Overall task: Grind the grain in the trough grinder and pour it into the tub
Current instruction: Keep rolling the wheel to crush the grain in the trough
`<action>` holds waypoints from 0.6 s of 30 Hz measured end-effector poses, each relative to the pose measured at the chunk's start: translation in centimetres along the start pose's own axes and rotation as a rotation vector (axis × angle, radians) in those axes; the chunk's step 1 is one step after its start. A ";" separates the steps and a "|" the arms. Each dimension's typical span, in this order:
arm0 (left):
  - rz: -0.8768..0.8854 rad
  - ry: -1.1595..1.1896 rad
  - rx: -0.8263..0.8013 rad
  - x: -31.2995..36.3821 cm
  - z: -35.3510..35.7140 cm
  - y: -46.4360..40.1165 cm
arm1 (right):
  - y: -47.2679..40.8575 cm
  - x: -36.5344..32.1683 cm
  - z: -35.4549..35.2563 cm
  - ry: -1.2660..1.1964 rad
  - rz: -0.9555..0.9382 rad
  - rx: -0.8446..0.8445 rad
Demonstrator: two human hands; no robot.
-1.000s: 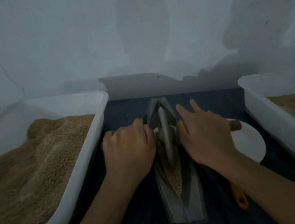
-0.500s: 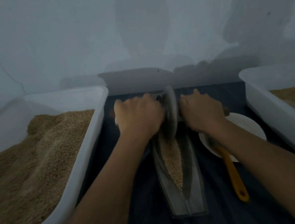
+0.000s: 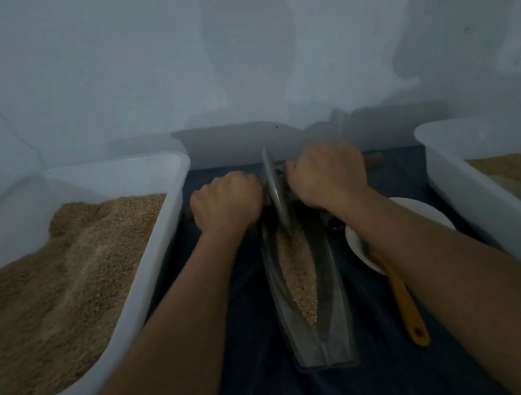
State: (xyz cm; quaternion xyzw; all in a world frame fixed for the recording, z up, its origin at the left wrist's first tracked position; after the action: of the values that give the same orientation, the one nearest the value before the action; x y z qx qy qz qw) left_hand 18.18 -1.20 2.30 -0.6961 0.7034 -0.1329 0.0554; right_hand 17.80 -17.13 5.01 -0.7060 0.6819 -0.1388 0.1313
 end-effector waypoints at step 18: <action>0.092 -0.075 0.167 0.4 -1.4 5.8 | 5.9 0.6 -0.1 -0.150 -0.030 -0.064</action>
State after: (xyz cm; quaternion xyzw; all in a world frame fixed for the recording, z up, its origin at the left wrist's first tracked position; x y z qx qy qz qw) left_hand 12.24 -1.48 2.17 -0.6604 0.7185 -0.1622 0.1458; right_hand 12.30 -17.91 2.88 -0.7285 0.6636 -0.0657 0.1572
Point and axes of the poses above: each hand's wrist, its own y-axis away from the middle knuckle, its own z-axis out of the palm, x = y × z, the point moved 4 cm from there along -y, towards the middle knuckle, and after that the axes turned 2 degrees about -z, right-handed, at the moved point
